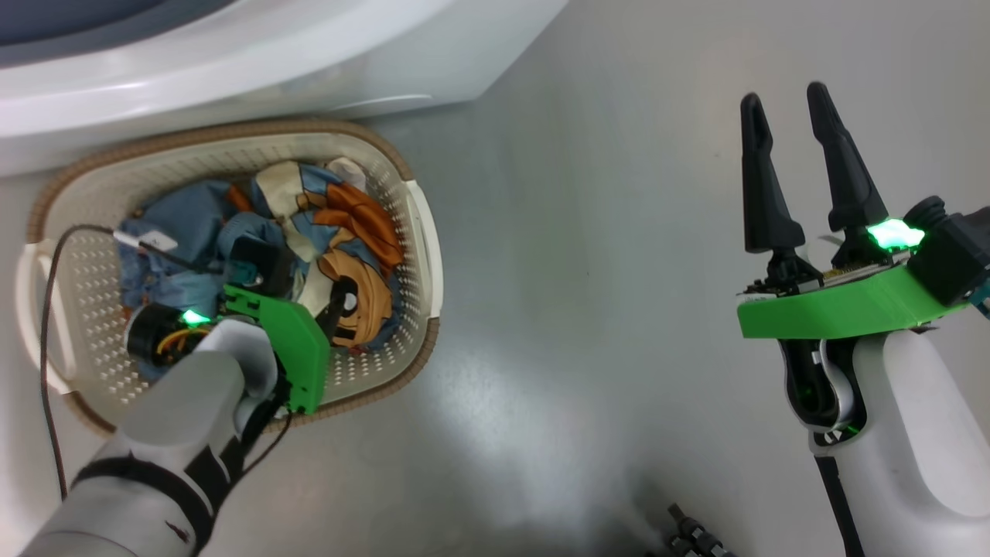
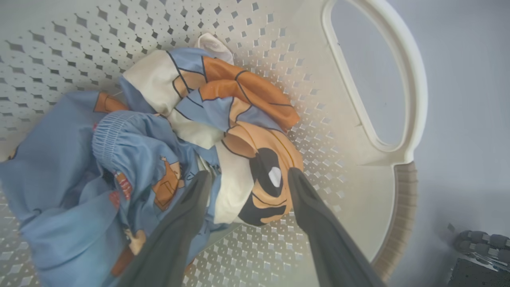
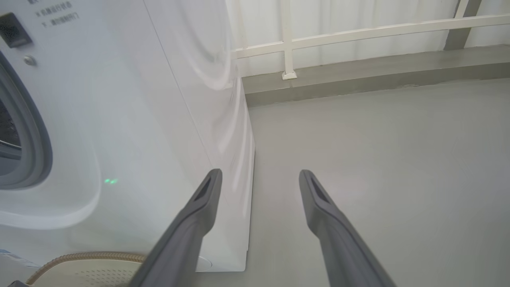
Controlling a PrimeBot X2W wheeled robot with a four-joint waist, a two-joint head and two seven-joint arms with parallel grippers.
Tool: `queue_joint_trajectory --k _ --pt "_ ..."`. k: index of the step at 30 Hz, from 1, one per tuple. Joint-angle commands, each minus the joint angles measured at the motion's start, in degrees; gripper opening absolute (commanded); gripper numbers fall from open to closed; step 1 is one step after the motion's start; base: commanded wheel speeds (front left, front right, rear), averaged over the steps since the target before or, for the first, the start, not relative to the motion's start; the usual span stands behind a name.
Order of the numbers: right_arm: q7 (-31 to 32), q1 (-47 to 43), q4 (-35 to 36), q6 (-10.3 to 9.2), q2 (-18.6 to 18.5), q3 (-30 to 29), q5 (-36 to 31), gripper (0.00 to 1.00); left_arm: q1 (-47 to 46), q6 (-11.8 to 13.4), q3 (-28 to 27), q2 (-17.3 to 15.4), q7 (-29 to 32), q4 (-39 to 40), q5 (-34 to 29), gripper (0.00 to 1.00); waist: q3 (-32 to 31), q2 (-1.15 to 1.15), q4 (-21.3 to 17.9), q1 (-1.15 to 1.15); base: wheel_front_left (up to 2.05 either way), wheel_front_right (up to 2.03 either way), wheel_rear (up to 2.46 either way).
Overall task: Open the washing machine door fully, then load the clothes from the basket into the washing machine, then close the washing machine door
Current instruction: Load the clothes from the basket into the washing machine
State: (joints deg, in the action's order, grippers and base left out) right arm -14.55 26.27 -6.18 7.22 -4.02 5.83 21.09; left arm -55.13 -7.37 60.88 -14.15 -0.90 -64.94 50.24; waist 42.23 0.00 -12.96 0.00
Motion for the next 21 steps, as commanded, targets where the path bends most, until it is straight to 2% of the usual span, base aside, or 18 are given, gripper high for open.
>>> queue_joint_trajectory --k 1,12,21 --pt "-0.4 0.1 1.7 0.26 0.1 1.5 -0.6 1.00 -1.0 -0.1 0.0 -1.7 0.5 0.2 0.5 1.00 1.3 0.00 -0.9 0.00 0.00 0.00 0.00" --pt "-0.4 1.8 3.1 0.26 0.9 2.9 -0.5 1.00 -7.0 -0.1 5.6 -3.4 5.0 -1.9 3.5 1.00 6.4 0.00 -2.8 0.00 0.00 0.00 0.00" --pt "-0.4 2.7 3.9 0.26 1.1 3.5 -0.3 1.00 -8.8 -0.1 7.6 -3.7 6.9 -1.2 7.3 1.00 8.6 0.00 -3.6 0.00 0.00 0.00 0.00"
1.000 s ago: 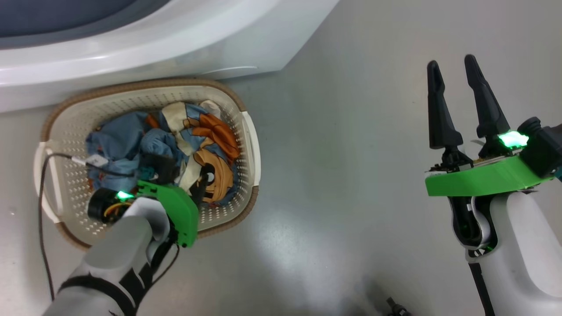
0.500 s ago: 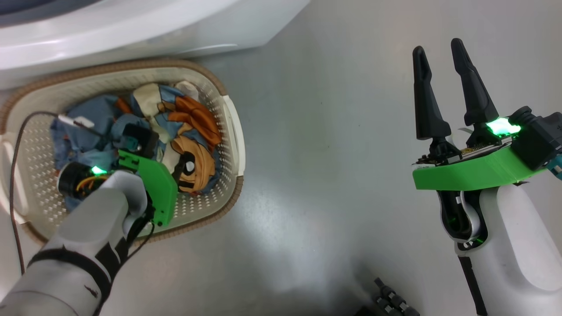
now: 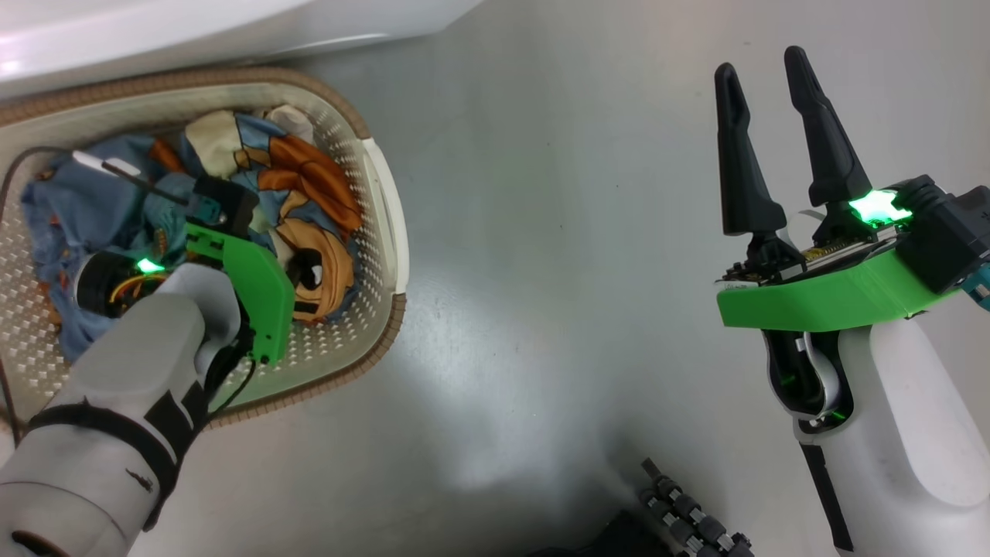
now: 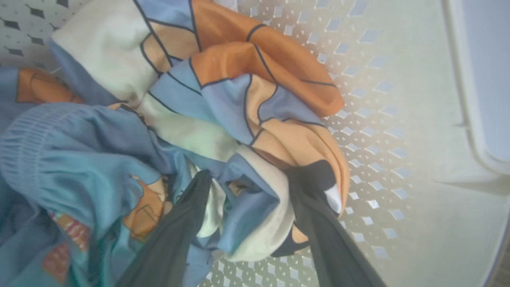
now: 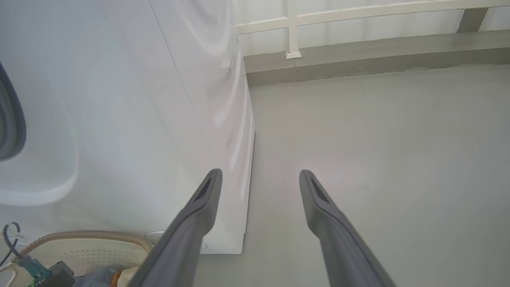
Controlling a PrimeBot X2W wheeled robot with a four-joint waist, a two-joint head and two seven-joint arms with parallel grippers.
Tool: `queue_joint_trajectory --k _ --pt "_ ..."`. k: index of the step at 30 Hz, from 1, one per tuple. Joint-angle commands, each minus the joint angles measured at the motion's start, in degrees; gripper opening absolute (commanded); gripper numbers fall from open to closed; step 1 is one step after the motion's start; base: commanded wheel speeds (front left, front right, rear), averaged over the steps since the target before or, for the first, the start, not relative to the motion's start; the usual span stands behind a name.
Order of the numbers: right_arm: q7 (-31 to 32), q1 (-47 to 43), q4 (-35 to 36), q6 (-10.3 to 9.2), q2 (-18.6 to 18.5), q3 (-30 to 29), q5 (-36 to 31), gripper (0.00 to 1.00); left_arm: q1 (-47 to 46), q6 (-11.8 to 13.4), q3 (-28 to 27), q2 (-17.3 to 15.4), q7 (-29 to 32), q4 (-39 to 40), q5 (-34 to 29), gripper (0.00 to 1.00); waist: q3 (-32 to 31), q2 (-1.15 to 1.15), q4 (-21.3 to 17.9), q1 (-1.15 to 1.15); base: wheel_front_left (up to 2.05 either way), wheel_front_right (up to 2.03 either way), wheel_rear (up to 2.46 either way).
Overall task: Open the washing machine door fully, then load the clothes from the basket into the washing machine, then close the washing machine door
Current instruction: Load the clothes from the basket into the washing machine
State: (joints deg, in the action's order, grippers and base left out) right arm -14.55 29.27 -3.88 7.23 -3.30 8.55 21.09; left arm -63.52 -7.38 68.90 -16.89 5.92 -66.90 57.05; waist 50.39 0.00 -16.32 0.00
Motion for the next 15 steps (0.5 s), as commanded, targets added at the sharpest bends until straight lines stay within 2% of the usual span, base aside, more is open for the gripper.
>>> queue_joint_trajectory --k 1,15 --pt "-0.4 -0.2 1.6 0.25 0.4 0.7 -0.1 1.00 -0.6 -0.1 -0.3 -0.9 0.2 1.3 1.0 1.00 0.6 0.00 -0.2 0.00 0.00 0.00 0.00" --pt "-0.4 0.1 2.1 0.25 0.4 1.7 1.1 1.00 -0.4 -0.1 3.0 -2.0 1.7 7.4 7.0 1.00 1.4 0.00 -0.7 0.00 0.00 0.00 0.00"
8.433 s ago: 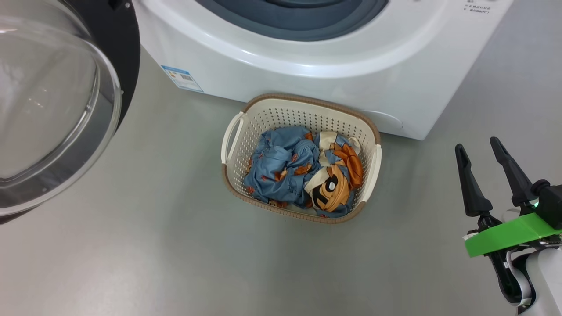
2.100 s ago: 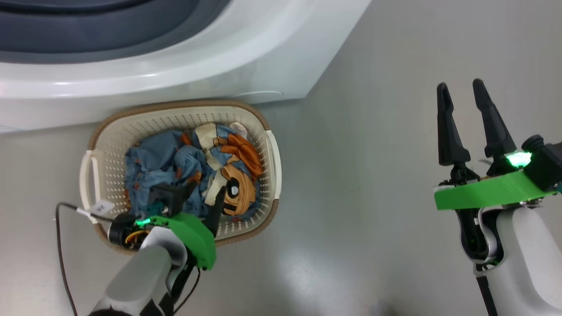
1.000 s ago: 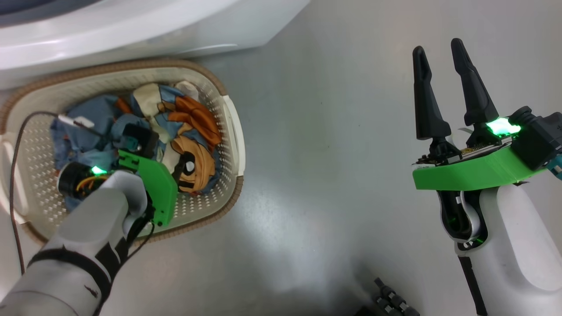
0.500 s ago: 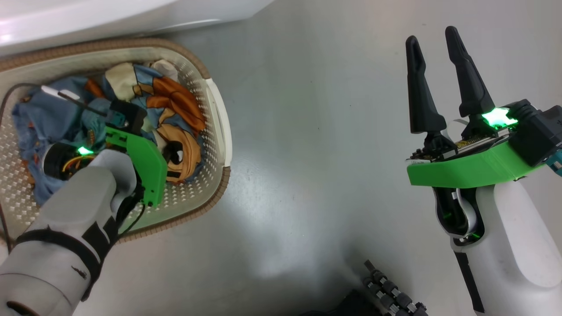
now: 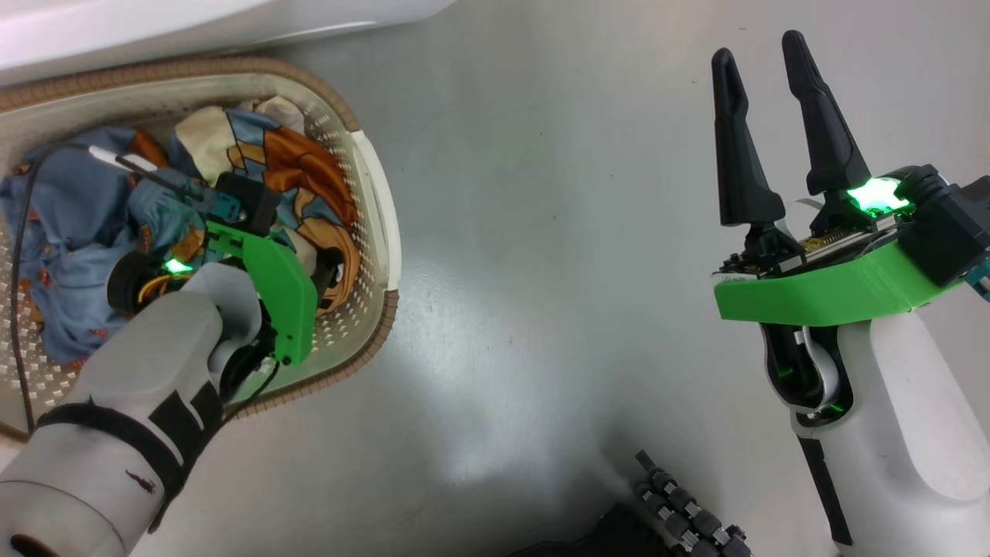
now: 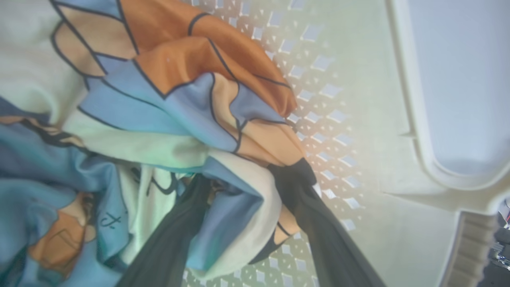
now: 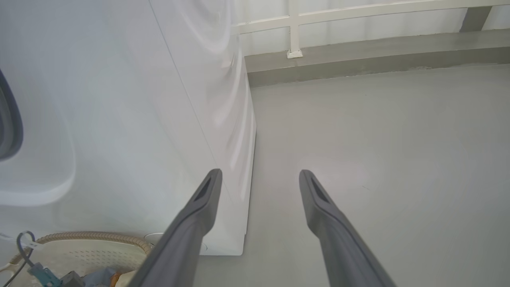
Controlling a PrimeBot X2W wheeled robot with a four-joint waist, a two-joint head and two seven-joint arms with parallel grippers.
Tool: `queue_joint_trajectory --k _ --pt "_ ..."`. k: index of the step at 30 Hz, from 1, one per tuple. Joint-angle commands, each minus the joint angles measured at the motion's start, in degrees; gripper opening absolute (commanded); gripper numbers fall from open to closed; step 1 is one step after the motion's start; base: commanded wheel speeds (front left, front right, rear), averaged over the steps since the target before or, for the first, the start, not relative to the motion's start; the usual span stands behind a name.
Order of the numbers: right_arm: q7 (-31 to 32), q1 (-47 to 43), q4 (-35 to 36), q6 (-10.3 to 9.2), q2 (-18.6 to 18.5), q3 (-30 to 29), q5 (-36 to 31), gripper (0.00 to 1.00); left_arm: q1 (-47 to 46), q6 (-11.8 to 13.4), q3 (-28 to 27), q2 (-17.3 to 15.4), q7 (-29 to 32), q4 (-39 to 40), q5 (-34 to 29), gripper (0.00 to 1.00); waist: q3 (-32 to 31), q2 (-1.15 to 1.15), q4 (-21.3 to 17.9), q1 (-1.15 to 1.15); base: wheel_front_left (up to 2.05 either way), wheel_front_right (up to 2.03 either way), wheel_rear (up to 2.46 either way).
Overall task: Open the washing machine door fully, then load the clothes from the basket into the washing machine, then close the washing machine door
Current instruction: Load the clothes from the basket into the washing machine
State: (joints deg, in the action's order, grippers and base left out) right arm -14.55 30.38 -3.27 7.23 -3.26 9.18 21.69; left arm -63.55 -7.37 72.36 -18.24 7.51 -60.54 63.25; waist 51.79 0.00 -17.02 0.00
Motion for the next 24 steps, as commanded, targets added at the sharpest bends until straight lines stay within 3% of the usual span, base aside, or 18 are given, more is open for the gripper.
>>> queue_joint_trajectory --k 1,2,3,4,5,24 --pt "-0.4 -1.0 1.5 0.25 0.4 1.0 0.5 1.00 -0.3 -0.1 -0.3 -0.7 0.0 1.4 1.1 0.87 0.0 0.00 0.0 0.00 0.00 0.00 0.00" --pt "-0.4 -0.9 1.5 0.25 0.4 0.9 0.4 1.00 -0.3 -0.1 -0.2 -0.8 -0.1 1.7 1.7 0.57 -0.1 0.00 0.0 0.00 0.00 0.00 0.00" --pt "-0.4 -0.9 1.5 0.25 0.4 0.8 0.4 1.00 -0.2 -0.1 -0.1 -0.8 -0.3 2.1 2.2 0.41 -0.2 0.00 0.0 0.00 0.00 0.00 0.00" --pt "-0.4 -1.0 1.4 0.25 0.4 0.7 0.3 1.00 -0.2 -0.1 0.0 -0.9 -0.6 2.6 2.6 0.31 -0.3 0.00 0.1 0.00 0.00 0.00 0.00" --pt "-0.4 -1.0 1.3 0.25 0.4 0.6 0.3 1.00 0.0 -0.1 0.1 -0.9 -0.9 3.0 3.0 0.00 -0.6 0.00 0.1 0.00 0.00 0.00 0.00" --pt "-0.4 -2.9 -0.7 0.25 0.1 0.1 -1.6 1.00 5.9 -0.1 -0.2 -0.4 -11.9 7.4 16.5 0.00 -10.3 0.00 3.8 0.00 0.00 0.00 0.00"
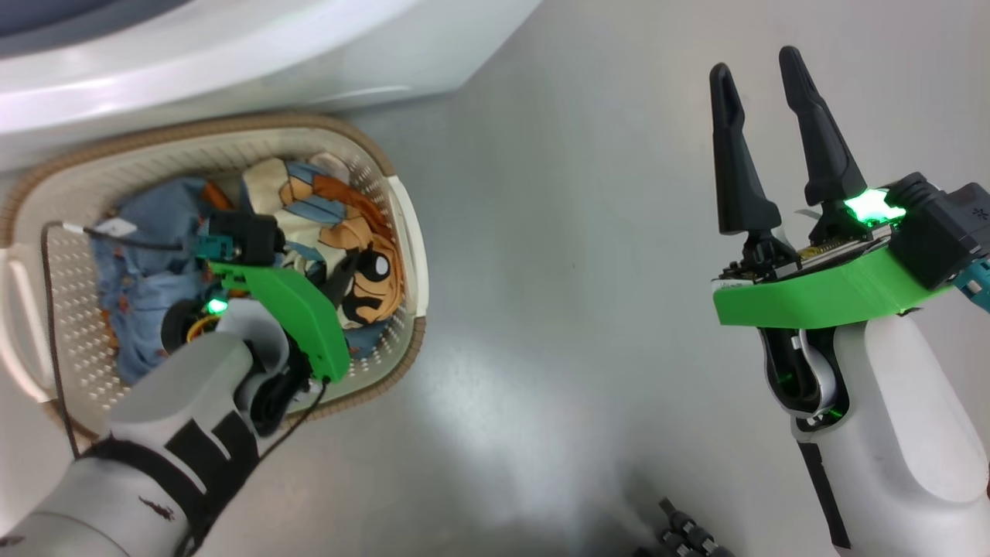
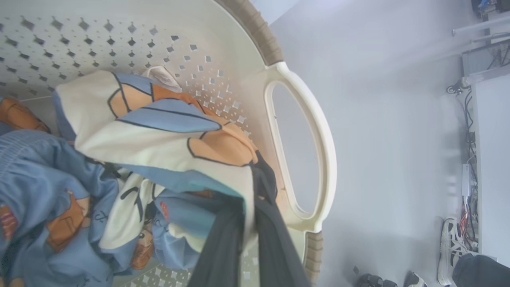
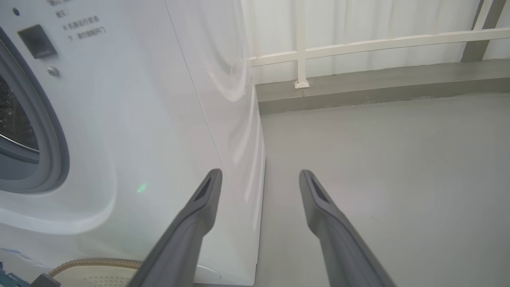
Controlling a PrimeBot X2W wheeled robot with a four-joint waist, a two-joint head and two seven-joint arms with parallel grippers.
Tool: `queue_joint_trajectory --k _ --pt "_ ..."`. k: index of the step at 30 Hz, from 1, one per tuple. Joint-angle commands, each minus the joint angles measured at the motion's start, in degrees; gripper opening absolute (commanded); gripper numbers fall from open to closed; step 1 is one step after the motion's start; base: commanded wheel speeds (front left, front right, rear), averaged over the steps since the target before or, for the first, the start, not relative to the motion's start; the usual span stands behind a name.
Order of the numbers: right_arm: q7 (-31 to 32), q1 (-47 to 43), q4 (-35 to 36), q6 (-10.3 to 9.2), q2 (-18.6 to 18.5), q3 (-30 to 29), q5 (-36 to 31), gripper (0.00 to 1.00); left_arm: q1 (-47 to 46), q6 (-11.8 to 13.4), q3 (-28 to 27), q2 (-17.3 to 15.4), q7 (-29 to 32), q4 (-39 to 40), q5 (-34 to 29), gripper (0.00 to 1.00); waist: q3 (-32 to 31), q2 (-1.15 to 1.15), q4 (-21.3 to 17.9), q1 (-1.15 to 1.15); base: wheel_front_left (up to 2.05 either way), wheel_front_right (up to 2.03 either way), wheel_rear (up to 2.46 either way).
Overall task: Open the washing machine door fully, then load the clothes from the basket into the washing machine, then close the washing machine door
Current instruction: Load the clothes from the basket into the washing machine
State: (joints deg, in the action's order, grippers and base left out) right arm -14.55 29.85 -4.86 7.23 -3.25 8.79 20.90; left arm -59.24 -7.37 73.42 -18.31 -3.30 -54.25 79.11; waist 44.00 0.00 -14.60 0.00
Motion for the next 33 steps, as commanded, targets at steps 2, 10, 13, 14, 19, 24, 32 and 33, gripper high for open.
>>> queue_joint_trajectory --k 2,10,13,14,19,24,32,33 --pt "-0.4 -3.0 0.4 0.25 -0.3 0.4 -0.9 1.00 2.7 -0.1 -1.6 -0.2 -2.5 1.9 2.3 0.00 -4.2 0.00 2.1 0.00 0.00 0.00 0.00" --pt "-0.4 -5.4 -1.0 0.25 -2.0 0.0 -0.7 1.00 7.4 -0.1 -4.0 -0.2 -7.6 5.2 7.5 0.00 -10.7 0.00 4.9 0.00 0.00 0.00 0.00" --pt "-0.4 -6.7 -1.4 0.25 -2.7 -0.4 -0.6 1.00 9.1 -0.1 -4.7 -0.3 -9.4 7.3 8.4 0.00 -13.4 0.00 6.2 0.00 0.00 0.00 0.00" --pt "-0.4 -7.1 -1.5 0.25 -2.9 -0.6 -0.6 1.00 9.7 -0.1 -5.0 -0.4 -9.9 8.1 8.6 0.00 -14.2 0.00 6.7 0.00 0.00 0.00 0.00" --pt "-0.4 -9.3 -2.1 0.25 -4.1 -1.1 -0.4 1.00 12.3 -0.1 -7.2 -0.8 -11.4 11.3 8.2 0.00 -18.1 0.00 9.0 0.00 0.00 0.00 0.00" --pt "-0.4 -11.3 -2.6 0.25 -5.1 -1.2 -0.3 1.00 14.7 -0.1 -12.5 -1.3 -11.7 13.3 4.5 0.00 -21.5 0.00 10.9 0.00 0.00 0.00 0.00" --pt "-0.4 -14.3 -3.2 0.25 -5.6 -1.6 0.0 1.00 21.7 -0.1 -25.2 -0.8 -11.7 19.6 -3.7 0.00 -26.2 0.00 12.3 0.00 0.00 0.00 0.00" --pt "-0.4 -14.7 -3.2 0.25 -5.5 -1.8 0.0 1.00 22.6 -0.1 -27.0 -0.7 -11.7 20.6 -4.4 0.00 -26.6 0.00 12.4 0.00 0.00 0.00 0.00"
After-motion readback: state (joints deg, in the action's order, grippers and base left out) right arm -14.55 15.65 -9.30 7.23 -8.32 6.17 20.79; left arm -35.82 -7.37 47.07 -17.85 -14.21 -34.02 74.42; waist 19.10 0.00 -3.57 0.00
